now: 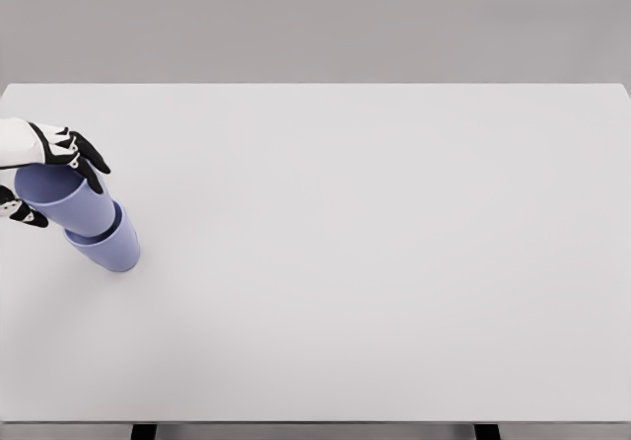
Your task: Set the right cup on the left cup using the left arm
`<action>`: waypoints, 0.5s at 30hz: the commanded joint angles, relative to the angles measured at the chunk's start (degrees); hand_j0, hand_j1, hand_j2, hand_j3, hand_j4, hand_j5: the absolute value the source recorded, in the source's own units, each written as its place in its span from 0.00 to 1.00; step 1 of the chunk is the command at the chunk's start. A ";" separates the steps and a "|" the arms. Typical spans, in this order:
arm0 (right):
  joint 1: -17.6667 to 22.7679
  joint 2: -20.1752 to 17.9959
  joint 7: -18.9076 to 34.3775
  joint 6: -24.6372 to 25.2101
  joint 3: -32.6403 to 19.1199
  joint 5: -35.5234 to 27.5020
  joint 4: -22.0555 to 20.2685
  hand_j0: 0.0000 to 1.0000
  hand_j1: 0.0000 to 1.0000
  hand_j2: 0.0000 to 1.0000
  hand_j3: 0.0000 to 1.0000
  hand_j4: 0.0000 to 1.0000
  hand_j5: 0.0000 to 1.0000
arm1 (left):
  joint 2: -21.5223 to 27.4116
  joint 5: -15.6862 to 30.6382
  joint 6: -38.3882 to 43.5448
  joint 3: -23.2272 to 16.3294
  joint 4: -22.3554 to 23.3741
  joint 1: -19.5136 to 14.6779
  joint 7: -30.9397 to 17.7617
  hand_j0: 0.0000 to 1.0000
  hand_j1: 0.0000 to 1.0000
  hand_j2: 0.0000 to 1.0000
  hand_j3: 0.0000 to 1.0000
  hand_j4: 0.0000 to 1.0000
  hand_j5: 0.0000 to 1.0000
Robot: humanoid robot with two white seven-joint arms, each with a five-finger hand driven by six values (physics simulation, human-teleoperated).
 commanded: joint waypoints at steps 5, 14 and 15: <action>0.00 0.00 0.01 -0.01 0.00 0.08 0.00 1.00 1.00 1.00 1.00 1.00 1.00 | -0.15 -0.03 0.12 0.12 0.20 0.35 0.04 0.63 0.63 0.63 0.63 0.63 0.63; 0.00 0.00 0.01 -0.01 0.00 -0.01 0.00 1.00 1.00 1.00 1.00 1.00 1.00 | -1.47 -1.35 0.12 0.21 1.43 0.88 0.04 0.65 0.65 0.65 0.65 0.65 0.65; 0.00 0.00 0.01 -0.01 0.00 -0.01 0.00 1.00 1.00 1.00 1.00 1.00 1.00 | -1.74 -1.35 0.12 0.21 1.52 0.88 0.04 0.67 0.67 0.67 0.67 0.67 0.67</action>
